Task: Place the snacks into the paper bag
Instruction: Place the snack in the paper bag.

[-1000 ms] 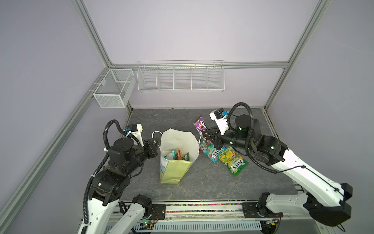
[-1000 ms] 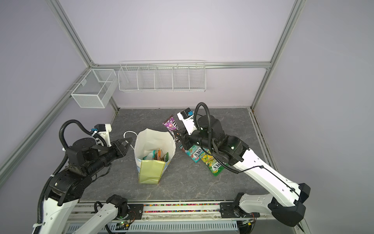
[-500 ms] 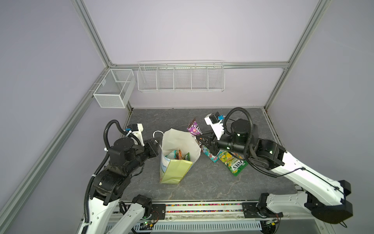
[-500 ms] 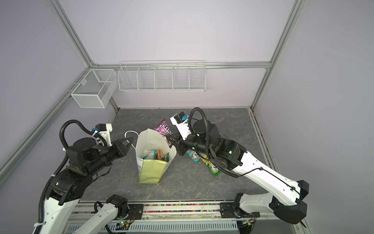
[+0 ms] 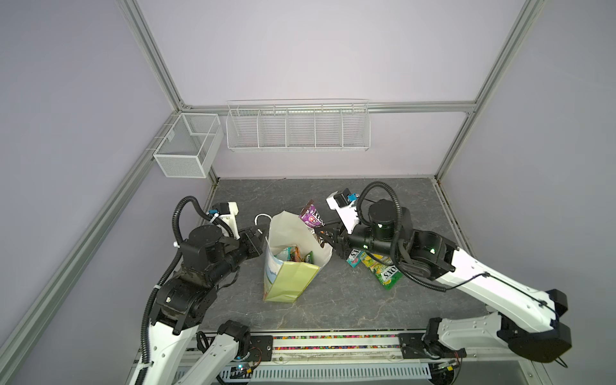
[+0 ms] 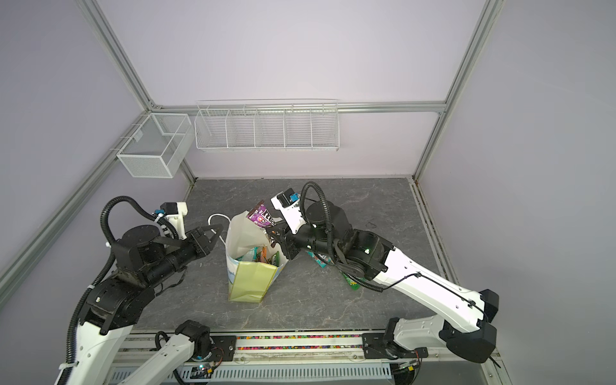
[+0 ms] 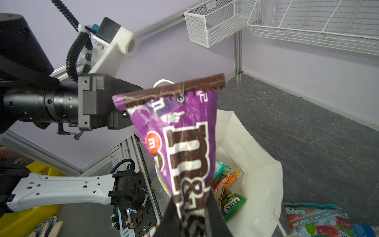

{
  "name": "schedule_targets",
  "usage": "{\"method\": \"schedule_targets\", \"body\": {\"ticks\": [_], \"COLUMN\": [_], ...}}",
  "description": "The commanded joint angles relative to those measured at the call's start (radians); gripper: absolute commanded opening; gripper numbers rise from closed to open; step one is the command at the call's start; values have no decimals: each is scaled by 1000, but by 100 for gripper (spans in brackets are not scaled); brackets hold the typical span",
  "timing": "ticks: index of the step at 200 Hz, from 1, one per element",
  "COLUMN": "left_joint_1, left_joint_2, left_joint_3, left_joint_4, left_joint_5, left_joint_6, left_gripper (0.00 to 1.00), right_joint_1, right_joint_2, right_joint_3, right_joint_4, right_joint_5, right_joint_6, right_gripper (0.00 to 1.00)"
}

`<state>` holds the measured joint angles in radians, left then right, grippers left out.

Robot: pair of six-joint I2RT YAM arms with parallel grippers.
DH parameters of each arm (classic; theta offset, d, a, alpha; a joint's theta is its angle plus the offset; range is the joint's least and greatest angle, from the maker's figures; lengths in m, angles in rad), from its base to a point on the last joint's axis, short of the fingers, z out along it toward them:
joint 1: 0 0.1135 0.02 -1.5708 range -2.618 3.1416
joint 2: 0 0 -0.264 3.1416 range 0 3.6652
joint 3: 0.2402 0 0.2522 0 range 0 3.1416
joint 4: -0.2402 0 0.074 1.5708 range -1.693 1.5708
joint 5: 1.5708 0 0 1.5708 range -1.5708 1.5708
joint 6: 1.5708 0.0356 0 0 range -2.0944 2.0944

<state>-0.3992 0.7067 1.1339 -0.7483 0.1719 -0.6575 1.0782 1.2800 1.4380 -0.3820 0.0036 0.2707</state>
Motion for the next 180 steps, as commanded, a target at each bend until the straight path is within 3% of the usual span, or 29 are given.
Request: {"method": "schedule_targets", "body": {"ticks": [1, 180], "left_joint_1": [4, 5], "left_joint_2": [-9, -16], "left_joint_3": [-9, -6], "left_joint_4": [70, 80], "left_joint_5": [16, 30], "left_joint_6": [-18, -24], "left_gripper": [0, 0], "right_joint_1": [12, 29], "right_joint_2": [14, 113], "right_joint_3": [-21, -19], "right_joint_4": [49, 44], "right_joint_5": [6, -3], "right_joint_6": [19, 47], "right_gripper": [13, 16]}}
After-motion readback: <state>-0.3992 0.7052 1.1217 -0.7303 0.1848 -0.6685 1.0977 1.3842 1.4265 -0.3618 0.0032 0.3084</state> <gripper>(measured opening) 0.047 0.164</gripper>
